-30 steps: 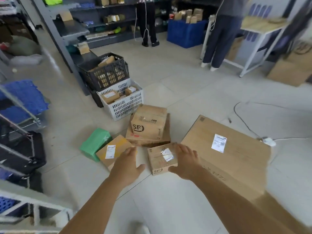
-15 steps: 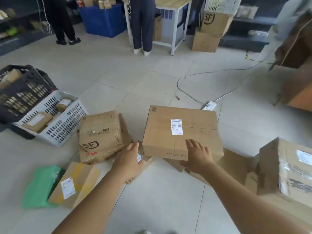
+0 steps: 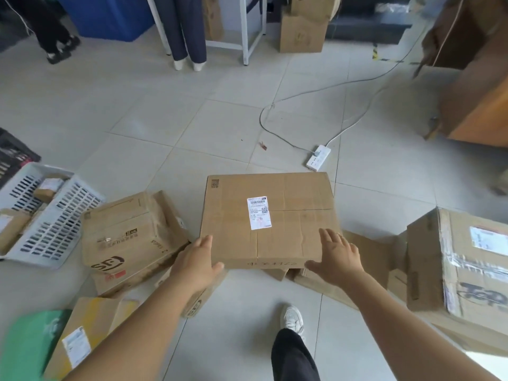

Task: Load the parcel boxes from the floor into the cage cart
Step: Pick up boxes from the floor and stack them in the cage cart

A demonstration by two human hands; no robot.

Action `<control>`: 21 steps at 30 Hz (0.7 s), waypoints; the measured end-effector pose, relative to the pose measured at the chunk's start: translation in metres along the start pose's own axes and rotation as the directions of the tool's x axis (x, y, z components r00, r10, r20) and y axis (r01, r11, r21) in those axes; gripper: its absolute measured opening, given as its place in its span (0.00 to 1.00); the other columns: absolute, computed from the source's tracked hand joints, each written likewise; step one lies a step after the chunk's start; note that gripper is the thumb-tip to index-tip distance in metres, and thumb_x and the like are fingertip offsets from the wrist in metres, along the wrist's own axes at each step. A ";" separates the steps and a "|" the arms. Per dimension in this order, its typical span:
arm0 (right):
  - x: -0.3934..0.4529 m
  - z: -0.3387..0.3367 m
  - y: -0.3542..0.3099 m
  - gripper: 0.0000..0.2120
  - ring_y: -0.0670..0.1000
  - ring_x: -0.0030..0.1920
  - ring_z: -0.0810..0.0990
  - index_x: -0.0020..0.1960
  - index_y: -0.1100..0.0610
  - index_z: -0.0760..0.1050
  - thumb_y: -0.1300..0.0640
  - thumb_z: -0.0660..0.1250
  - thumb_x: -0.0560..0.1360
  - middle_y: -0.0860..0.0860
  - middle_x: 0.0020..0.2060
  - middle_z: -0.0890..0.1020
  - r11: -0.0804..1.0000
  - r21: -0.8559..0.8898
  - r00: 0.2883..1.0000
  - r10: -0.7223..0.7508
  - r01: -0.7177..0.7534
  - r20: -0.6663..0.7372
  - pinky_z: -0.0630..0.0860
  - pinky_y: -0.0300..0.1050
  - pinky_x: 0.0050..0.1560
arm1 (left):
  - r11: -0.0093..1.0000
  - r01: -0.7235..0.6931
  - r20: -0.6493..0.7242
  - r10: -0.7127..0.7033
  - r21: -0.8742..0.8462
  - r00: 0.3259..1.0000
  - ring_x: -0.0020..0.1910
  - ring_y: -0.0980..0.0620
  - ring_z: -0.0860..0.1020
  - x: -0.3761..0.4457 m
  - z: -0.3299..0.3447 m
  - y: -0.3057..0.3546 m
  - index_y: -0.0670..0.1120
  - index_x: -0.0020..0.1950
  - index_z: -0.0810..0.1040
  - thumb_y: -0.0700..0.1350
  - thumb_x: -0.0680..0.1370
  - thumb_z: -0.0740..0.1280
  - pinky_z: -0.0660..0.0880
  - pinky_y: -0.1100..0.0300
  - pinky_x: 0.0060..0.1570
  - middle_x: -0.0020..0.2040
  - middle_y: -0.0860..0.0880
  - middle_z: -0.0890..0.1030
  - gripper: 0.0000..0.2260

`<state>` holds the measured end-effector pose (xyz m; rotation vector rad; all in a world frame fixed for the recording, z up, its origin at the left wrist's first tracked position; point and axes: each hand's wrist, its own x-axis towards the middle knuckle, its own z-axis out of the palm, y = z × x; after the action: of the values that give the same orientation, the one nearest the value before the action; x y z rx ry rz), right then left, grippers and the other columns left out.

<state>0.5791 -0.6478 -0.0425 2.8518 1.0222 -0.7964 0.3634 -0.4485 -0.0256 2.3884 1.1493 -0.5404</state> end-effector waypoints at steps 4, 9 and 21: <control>0.057 -0.012 0.024 0.45 0.53 0.79 0.50 0.80 0.55 0.46 0.39 0.66 0.75 0.50 0.79 0.52 1.000 0.013 1.000 0.021 -0.021 0.013 0.54 0.53 0.75 | 0.996 0.093 0.031 -0.093 0.020 0.995 0.75 0.46 0.61 0.047 -0.002 0.014 0.44 0.80 0.49 0.55 0.79 0.62 0.62 0.51 0.72 0.79 0.46 0.55 0.36; 0.121 -0.014 0.049 0.44 0.54 0.78 0.54 0.79 0.56 0.48 0.39 0.66 0.75 0.51 0.78 0.54 0.998 0.028 0.996 0.062 -0.063 0.064 0.56 0.53 0.75 | 0.984 0.177 0.046 -0.177 0.021 0.983 0.75 0.45 0.61 0.100 0.003 0.026 0.44 0.80 0.48 0.55 0.80 0.62 0.63 0.51 0.71 0.78 0.45 0.57 0.35; 0.243 0.044 0.076 0.47 0.58 0.75 0.60 0.79 0.58 0.48 0.41 0.70 0.73 0.55 0.77 0.58 0.968 0.105 0.958 0.203 -0.228 0.203 0.63 0.55 0.71 | 0.935 0.341 0.104 -0.331 -0.097 0.938 0.76 0.43 0.59 0.223 0.048 -0.005 0.43 0.80 0.48 0.54 0.78 0.65 0.60 0.50 0.71 0.78 0.42 0.56 0.37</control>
<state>0.7643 -0.5711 -0.2059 2.8502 0.6454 -1.1224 0.4812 -0.3311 -0.1811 2.0608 1.5180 -0.6609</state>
